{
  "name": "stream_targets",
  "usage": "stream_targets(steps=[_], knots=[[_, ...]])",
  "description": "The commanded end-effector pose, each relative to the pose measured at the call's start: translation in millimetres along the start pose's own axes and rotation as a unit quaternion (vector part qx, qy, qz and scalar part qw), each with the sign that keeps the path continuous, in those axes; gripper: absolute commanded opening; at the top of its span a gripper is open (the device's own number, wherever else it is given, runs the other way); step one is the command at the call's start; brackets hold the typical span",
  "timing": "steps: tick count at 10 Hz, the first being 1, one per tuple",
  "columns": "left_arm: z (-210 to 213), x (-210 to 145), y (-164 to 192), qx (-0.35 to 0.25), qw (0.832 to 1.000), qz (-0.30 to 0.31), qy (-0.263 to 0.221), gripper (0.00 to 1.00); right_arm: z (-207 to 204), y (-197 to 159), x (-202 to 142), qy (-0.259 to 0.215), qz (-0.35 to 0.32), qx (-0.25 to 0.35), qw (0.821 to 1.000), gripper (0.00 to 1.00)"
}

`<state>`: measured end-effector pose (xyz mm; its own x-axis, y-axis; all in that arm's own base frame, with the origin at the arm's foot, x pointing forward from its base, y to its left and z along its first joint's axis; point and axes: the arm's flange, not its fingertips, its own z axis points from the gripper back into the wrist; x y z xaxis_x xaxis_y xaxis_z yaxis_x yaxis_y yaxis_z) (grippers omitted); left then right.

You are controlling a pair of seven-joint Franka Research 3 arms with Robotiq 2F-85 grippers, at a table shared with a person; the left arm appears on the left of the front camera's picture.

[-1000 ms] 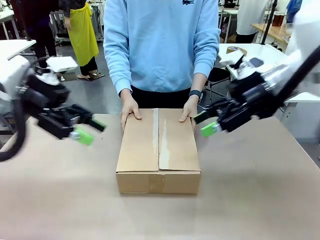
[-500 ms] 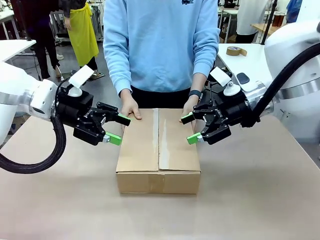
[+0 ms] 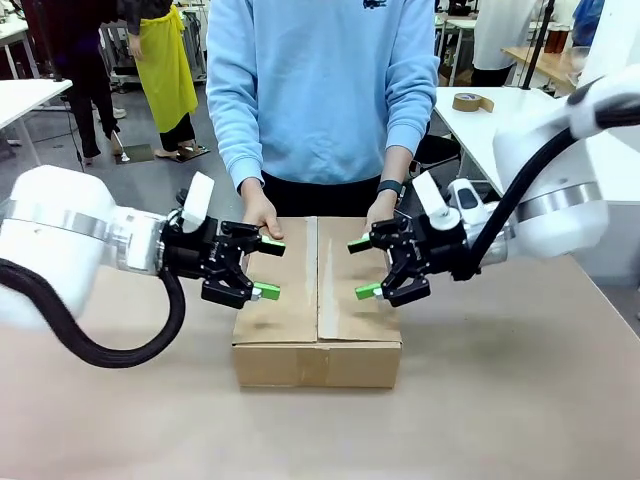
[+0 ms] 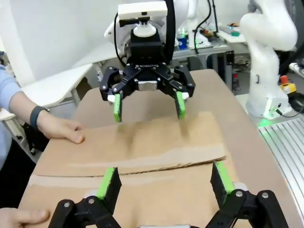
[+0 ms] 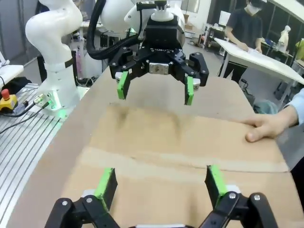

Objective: Pack the gift set into the box.
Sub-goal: Press and hold the closed box until the human finishes sealing it.

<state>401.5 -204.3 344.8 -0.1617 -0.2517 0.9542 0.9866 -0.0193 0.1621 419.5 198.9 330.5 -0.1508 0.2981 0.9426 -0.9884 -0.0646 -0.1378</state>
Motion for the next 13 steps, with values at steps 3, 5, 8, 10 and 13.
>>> stream_targets(steps=[3, 5, 8, 10, 13], knots=[[-16.0, -43.1, 29.5, 0.025, 0.999, 0.031, 0.029, 1.0, -11.9, -14.3, -33.1, 0.036, -0.053, -0.002, 0.998, 1.0], [-14.2, -48.2, 27.9, 0.02, 0.999, 0.033, 0.021, 1.0, -10.9, -12.0, -32.8, 0.006, -0.048, 0.002, 0.999, 1.0], [-14.2, -48.2, 27.9, 0.02, 0.999, 0.033, 0.021, 1.0, -10.9, -12.0, -32.8, 0.006, -0.048, 0.002, 0.999, 1.0], [-14.2, -48.2, 27.9, 0.02, 0.999, 0.033, 0.021, 1.0, -10.9, -12.0, -32.8, 0.006, -0.048, 0.002, 0.999, 1.0], [-14.2, -48.2, 27.9, 0.02, 0.999, 0.033, 0.021, 1.0, -10.9, -12.0, -32.8, 0.006, -0.048, 0.002, 0.999, 1.0]])
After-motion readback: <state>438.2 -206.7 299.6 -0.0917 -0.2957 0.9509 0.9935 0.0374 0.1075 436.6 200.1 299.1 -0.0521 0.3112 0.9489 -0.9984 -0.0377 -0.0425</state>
